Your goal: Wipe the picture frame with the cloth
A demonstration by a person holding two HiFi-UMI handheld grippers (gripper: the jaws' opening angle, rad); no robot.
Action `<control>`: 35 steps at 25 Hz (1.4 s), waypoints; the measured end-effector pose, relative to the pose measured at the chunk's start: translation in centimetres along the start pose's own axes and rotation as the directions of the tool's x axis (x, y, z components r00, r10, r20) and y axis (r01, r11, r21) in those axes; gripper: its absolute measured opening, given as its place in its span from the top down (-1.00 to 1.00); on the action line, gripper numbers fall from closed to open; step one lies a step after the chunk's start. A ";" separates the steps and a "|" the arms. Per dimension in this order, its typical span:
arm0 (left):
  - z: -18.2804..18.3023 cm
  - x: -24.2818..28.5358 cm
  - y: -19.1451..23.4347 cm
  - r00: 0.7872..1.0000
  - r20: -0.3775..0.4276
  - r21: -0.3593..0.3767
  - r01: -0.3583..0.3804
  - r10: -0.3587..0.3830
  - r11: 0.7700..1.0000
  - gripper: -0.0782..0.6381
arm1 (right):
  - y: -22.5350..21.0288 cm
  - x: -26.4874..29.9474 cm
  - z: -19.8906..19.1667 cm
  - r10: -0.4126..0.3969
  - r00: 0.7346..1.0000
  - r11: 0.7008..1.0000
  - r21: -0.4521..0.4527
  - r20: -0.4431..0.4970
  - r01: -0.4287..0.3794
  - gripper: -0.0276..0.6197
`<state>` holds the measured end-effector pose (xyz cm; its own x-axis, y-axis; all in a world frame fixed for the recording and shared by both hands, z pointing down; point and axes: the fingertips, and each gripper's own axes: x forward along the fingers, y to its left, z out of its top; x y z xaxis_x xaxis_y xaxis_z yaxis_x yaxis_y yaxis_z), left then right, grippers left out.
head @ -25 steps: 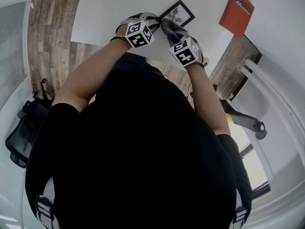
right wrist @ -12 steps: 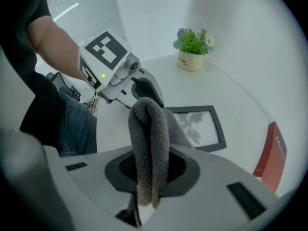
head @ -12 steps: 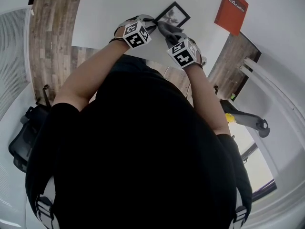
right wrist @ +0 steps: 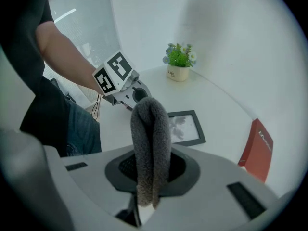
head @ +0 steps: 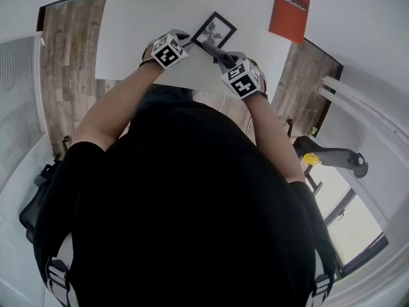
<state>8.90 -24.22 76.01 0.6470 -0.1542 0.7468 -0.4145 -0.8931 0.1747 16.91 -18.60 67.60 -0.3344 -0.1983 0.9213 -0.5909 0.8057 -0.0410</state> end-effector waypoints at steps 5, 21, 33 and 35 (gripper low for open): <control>0.2 -2.6 1.6 0.999 0.006 -0.038 -0.039 0.039 0.999 0.47 | -1.7 -3.2 -0.1 -0.057 0.996 0.997 0.056 0.064 0.053 0.77; 8.9 -14.3 -1.6 0.980 0.180 0.001 -0.081 0.080 0.997 0.47 | -6.0 -14.8 2.6 -0.233 0.900 0.959 0.241 0.369 0.150 0.77; 11.4 -17.1 -6.0 0.974 0.221 0.026 -0.059 0.052 0.998 0.47 | -4.9 -19.5 1.1 -0.216 0.848 0.962 0.255 0.484 0.099 0.77; 11.9 -17.3 -6.6 0.973 0.227 0.032 -0.061 0.052 0.998 0.47 | -5.0 -20.2 0.5 -0.226 0.843 0.960 0.260 0.489 0.107 0.77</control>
<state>8.00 -20.67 54.29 0.7526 -0.2926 0.5899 -0.4328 -0.8950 0.1084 26.25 -18.85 48.96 -0.5069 -0.6222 0.5966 -0.7937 0.6069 -0.0414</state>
